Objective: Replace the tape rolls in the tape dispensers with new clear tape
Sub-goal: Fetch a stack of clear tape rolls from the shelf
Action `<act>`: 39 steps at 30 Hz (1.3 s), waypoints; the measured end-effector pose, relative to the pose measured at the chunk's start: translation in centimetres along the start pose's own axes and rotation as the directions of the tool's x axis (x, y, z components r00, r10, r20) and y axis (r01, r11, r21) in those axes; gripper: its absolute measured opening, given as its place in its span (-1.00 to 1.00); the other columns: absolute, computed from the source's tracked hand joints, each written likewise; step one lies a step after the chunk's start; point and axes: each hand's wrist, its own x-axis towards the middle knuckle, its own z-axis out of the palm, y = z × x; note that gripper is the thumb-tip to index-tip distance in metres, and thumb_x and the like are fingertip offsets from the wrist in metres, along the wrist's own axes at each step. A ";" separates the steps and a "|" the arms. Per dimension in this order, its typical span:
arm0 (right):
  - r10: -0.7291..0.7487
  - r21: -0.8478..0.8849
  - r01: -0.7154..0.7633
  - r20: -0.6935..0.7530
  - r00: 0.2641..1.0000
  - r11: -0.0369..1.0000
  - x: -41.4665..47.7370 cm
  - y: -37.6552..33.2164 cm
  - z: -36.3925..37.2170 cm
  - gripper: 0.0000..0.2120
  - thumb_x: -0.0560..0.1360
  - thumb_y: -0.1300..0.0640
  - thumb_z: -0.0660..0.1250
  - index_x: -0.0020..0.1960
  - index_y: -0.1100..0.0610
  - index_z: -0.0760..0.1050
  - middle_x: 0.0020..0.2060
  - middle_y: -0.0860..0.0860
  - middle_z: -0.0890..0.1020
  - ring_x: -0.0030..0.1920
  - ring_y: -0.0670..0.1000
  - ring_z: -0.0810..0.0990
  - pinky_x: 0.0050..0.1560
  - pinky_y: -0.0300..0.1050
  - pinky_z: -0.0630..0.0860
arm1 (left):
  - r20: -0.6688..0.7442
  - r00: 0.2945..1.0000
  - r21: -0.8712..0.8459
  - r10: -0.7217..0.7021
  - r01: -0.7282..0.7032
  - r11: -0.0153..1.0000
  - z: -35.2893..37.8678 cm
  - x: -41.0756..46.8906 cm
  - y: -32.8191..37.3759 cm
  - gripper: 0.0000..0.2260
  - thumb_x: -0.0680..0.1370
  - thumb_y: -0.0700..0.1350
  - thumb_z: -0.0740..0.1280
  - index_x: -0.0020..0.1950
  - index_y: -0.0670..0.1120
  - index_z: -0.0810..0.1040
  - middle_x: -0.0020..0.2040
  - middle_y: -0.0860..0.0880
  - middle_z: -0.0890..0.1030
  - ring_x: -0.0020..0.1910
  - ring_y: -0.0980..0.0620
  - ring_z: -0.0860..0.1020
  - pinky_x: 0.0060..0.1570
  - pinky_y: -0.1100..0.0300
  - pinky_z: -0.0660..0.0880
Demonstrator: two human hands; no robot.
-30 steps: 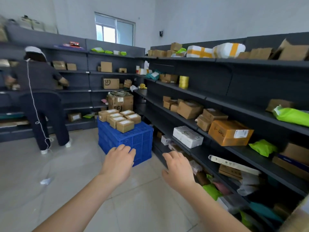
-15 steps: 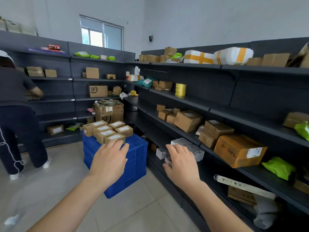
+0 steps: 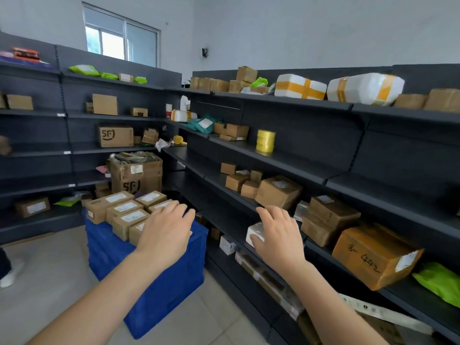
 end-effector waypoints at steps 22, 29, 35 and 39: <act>0.006 -0.108 -0.015 -0.076 0.997 0.994 36.5 12.0 9.4 -0.46 0.53 -0.06 0.30 0.46 0.03 0.27 0.38 0.02 0.39 0.40 0.06 0.32 0.36 -0.03 0.32 | -0.108 0.993 -0.046 0.054 -0.059 0.997 16.1 37.8 -3.0 -0.59 0.58 0.04 0.23 0.41 -0.03 0.35 0.32 0.01 0.47 0.34 0.00 0.38 0.22 0.11 0.40; 0.083 -0.097 -0.094 -0.115 0.990 0.991 47.2 14.7 13.7 -0.46 0.53 -0.06 0.31 0.45 0.05 0.28 0.34 0.01 0.43 0.36 0.05 0.36 0.32 -0.05 0.36 | -0.133 0.980 -0.113 0.147 -0.162 0.980 22.5 50.2 -3.9 -0.56 0.58 0.04 0.23 0.45 -0.02 0.31 0.36 0.00 0.45 0.36 0.00 0.36 0.27 0.10 0.39; 0.164 -0.154 -0.178 -0.098 0.982 0.972 55.8 17.3 16.4 -0.49 0.53 -0.08 0.29 0.41 0.07 0.32 0.32 0.03 0.44 0.34 0.07 0.38 0.30 -0.02 0.38 | -0.111 0.967 -0.164 0.230 -0.246 0.955 26.3 60.1 -5.0 -0.60 0.58 0.05 0.22 0.40 -0.02 0.36 0.32 -0.01 0.48 0.32 -0.01 0.39 0.23 0.08 0.41; 0.219 -0.164 -0.235 -0.107 0.970 0.958 60.2 19.7 18.0 -0.50 0.52 -0.10 0.29 0.38 0.07 0.35 0.28 0.05 0.48 0.29 0.09 0.42 0.25 0.00 0.42 | -0.089 0.960 -0.227 0.266 -0.279 0.933 28.7 65.7 -4.2 -0.60 0.58 0.05 0.22 0.40 -0.02 0.37 0.31 -0.01 0.48 0.32 -0.01 0.40 0.24 0.07 0.41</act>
